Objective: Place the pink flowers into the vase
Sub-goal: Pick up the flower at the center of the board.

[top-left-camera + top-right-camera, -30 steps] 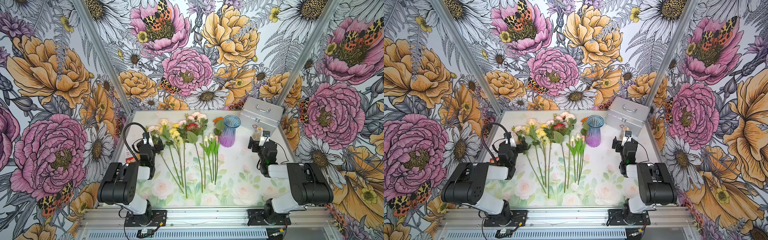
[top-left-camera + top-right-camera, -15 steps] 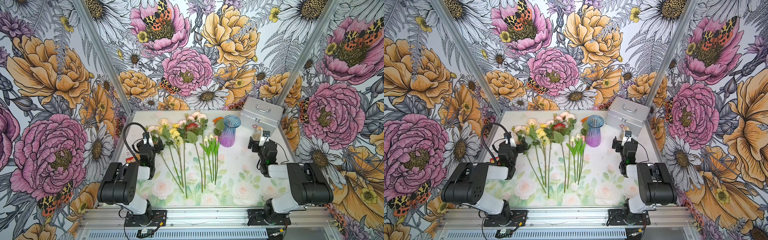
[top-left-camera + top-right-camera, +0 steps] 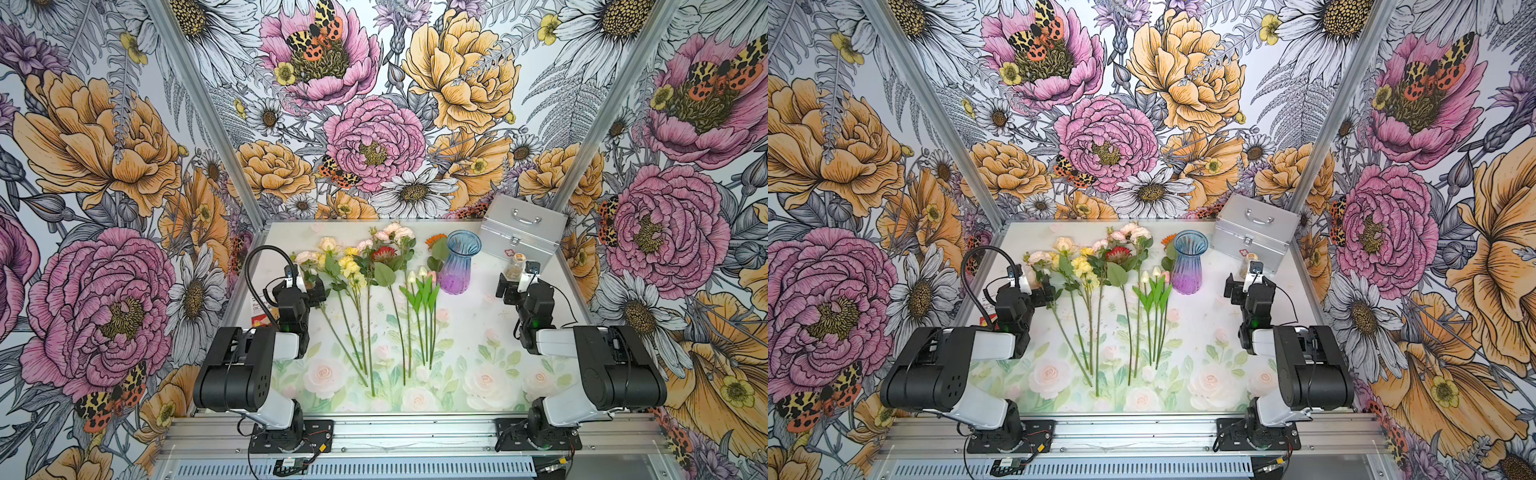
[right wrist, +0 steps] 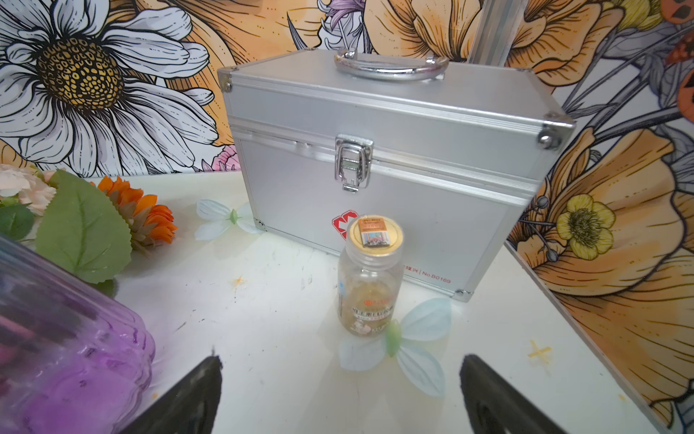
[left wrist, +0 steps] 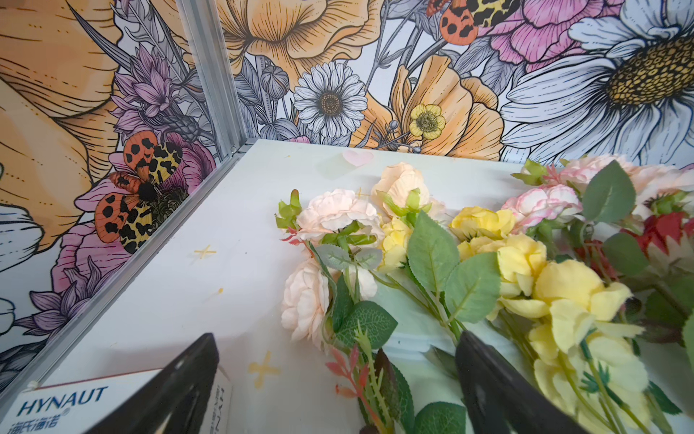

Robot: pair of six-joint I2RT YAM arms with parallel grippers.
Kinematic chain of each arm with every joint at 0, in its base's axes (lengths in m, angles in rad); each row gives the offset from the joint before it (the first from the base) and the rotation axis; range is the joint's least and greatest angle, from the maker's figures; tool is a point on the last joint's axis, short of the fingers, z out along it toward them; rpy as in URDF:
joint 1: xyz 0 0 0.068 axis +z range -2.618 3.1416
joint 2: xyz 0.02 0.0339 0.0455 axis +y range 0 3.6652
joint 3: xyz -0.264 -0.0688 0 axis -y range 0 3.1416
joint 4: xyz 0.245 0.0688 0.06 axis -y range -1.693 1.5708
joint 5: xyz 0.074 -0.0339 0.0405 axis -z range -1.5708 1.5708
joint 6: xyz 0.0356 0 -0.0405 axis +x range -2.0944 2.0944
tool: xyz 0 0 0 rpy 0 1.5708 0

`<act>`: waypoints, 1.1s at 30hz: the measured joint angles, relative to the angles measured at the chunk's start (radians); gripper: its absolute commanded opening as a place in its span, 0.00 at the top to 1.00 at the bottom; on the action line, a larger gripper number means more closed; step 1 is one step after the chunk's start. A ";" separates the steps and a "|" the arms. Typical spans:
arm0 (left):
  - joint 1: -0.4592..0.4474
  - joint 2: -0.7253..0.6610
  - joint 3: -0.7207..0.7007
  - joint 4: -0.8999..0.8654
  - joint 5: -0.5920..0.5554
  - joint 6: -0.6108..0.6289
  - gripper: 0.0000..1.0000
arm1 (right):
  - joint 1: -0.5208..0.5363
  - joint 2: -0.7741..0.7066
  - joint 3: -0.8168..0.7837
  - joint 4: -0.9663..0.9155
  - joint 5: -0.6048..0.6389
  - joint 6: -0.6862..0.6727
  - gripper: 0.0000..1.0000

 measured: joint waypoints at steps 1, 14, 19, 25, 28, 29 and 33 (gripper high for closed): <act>0.000 -0.032 0.012 -0.046 -0.001 0.000 0.01 | 0.000 -0.003 0.000 -0.008 0.001 0.001 0.00; -0.061 -0.391 0.381 -0.609 -0.150 -0.012 0.01 | 0.000 -0.294 0.176 -0.434 0.091 0.008 0.00; -0.119 -0.414 0.509 -0.823 -0.228 -0.061 0.01 | 0.000 -0.375 0.289 -0.628 0.109 0.026 0.00; -0.158 -0.363 0.639 -1.081 -0.253 -0.208 0.01 | 0.005 -0.455 0.433 -0.841 0.082 0.046 0.00; -0.182 -0.299 0.684 -1.185 -0.266 -0.278 0.01 | 0.013 -0.489 0.512 -0.921 0.048 0.050 0.00; -0.186 -0.274 0.694 -1.217 -0.268 -0.302 0.01 | 0.016 -0.494 0.541 -0.943 0.033 0.052 0.00; -0.191 -0.166 0.738 -1.338 -0.264 -0.393 0.01 | 0.032 -0.496 0.639 -1.006 -0.060 0.053 0.00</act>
